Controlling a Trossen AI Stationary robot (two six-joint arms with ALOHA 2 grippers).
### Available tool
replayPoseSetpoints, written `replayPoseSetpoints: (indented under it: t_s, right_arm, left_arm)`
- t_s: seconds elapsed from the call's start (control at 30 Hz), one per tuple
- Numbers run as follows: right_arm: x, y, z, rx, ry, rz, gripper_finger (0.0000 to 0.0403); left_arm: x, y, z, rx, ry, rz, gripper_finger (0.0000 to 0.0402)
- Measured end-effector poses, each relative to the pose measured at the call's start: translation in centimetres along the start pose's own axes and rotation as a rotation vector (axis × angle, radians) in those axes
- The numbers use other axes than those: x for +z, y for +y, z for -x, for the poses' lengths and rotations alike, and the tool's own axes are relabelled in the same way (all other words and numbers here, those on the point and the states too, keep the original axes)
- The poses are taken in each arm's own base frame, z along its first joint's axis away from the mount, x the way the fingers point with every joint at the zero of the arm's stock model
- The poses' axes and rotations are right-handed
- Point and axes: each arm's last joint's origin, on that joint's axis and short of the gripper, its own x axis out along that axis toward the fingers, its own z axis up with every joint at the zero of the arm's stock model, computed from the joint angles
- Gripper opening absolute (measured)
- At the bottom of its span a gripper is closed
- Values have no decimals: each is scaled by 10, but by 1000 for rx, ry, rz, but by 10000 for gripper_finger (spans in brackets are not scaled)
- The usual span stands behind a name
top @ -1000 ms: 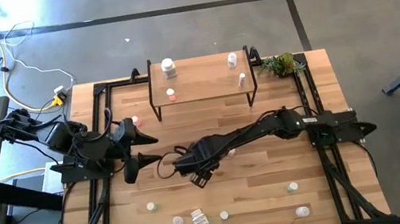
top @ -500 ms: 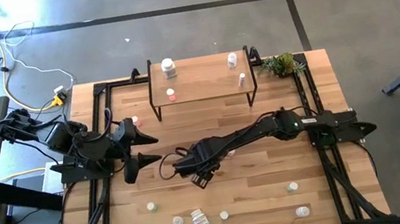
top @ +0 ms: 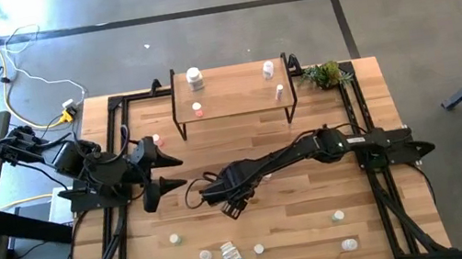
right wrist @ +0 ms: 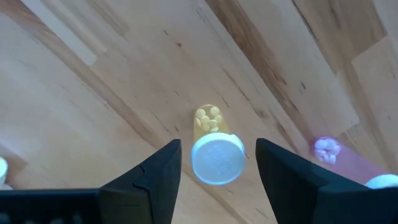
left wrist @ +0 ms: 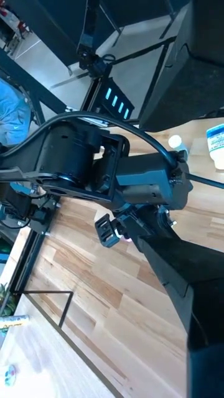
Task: Pick and place medicine bottles onto shelf by color
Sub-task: Put the yellow pill bottle on the shelf
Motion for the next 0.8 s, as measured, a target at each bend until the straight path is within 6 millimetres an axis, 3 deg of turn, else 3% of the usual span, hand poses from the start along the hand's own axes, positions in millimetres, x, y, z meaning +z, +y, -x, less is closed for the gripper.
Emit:
replayPoseSetpoints:
  t_s: [0.4,0.8]
  right_arm:
    - [0,0,-2,1,12,3,103]
    - [0,-5,2,39,88,51,103]
  left_arm:
    - [0,0,0,0,0,-8,278]
    - [0,0,0,1,1,-10,278]
